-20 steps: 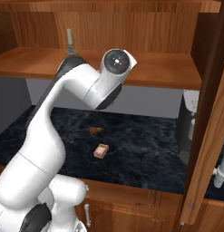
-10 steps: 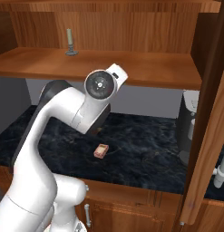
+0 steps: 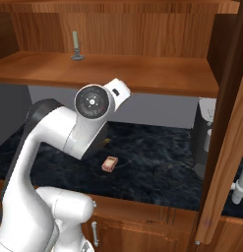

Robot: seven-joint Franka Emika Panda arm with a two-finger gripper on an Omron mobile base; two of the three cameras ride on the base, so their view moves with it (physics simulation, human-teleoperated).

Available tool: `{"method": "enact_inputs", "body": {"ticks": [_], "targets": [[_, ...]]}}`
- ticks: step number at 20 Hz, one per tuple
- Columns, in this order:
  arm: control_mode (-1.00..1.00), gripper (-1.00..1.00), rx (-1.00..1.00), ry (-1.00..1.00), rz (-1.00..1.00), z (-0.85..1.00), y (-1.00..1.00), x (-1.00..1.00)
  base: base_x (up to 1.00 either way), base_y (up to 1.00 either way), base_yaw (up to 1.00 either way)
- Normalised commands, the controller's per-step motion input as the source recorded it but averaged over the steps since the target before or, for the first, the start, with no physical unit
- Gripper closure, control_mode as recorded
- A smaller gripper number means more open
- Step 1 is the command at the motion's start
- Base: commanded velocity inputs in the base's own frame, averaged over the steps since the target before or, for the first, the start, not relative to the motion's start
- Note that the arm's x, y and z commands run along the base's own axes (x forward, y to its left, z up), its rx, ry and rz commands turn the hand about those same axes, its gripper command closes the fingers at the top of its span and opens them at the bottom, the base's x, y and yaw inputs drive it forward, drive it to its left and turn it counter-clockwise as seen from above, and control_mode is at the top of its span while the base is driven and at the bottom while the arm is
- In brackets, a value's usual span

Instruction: Pick the bar soap and bar soap from the cabinet and place them on the counter.

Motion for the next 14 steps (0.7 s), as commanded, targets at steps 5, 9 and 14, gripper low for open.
{"method": "enact_inputs", "body": {"ticks": [5,9,14], "targets": [[-1.00,1.00,0.09,0.08,-0.12,-0.27,0.20,-0.21,0.00,0.00,0.00],[-1.00,1.00,0.04,0.14,-0.10,-0.37,0.22,0.00,0.00,0.00,0.00],[-1.00,1.00,0.01,0.11,-0.06,-0.32,0.22,-0.01,0.00,0.00,0.00]]}}
